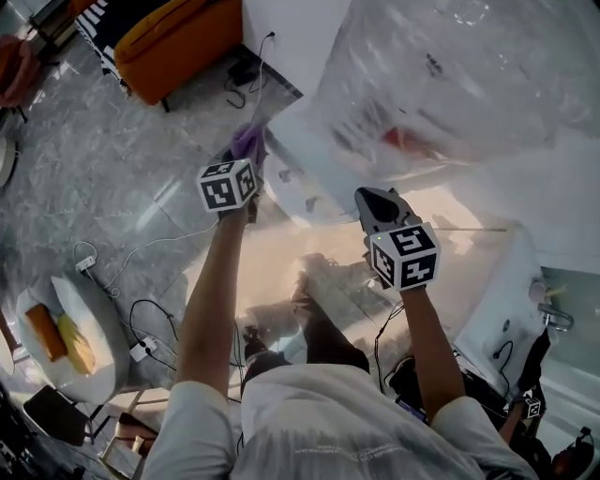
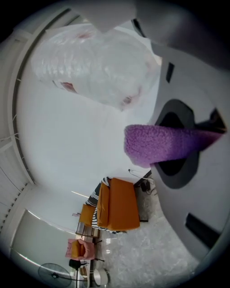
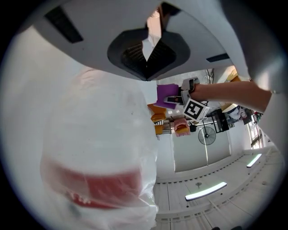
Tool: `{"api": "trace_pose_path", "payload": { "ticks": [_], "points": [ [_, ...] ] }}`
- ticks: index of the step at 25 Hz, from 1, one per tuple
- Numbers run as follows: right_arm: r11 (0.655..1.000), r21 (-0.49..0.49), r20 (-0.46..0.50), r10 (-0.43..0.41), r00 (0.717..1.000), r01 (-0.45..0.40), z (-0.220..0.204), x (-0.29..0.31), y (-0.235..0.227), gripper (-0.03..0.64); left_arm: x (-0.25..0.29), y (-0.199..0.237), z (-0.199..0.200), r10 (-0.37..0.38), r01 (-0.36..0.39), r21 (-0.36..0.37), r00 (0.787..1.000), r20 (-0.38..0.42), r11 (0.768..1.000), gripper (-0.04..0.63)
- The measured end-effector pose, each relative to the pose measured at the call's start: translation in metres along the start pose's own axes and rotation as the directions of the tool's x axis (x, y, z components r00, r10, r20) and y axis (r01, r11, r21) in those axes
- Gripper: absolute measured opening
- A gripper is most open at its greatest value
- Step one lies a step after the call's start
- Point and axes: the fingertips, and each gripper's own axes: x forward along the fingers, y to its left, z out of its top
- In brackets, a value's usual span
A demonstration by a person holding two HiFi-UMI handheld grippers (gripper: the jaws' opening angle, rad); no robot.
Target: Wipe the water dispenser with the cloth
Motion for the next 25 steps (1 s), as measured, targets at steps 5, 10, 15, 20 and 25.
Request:
{"api": "trace_pose_path", "payload": {
  "ticks": [5,10,15,20,25],
  "points": [
    [1.000,0.011,-0.009,-0.020,1.000,0.020,-0.012,-0.006,-0.005,0.014,0.023,-0.022,-0.017,-0.068,0.068,0.010,0.998,-0.005,0.998,0.049],
    [0.998,0.022,-0.011,-0.052,0.999,0.053,-0.022,-0.024,-0.007,0.014,0.020,-0.038,-0.027,-0.101,0.101,-0.013,0.995,-0.012,0.995,0.049],
    [0.995,0.056,0.006,-0.085,0.996,0.084,-0.029,-0.046,-0.006,0.014,0.007,-0.067,-0.039,-0.154,0.156,0.036,0.987,-0.048,0.987,0.049],
    [0.993,0.061,0.028,-0.104,0.994,0.102,-0.035,-0.069,0.002,0.014,-0.008,-0.103,-0.058,-0.203,0.211,0.091,0.974,-0.098,0.973,0.049],
    [0.984,0.099,0.051,-0.152,0.987,0.146,-0.042,-0.099,0.006,0.014,-0.024,-0.148,-0.081,-0.265,0.282,0.090,0.951,-0.159,0.955,0.049]
  ]
}}
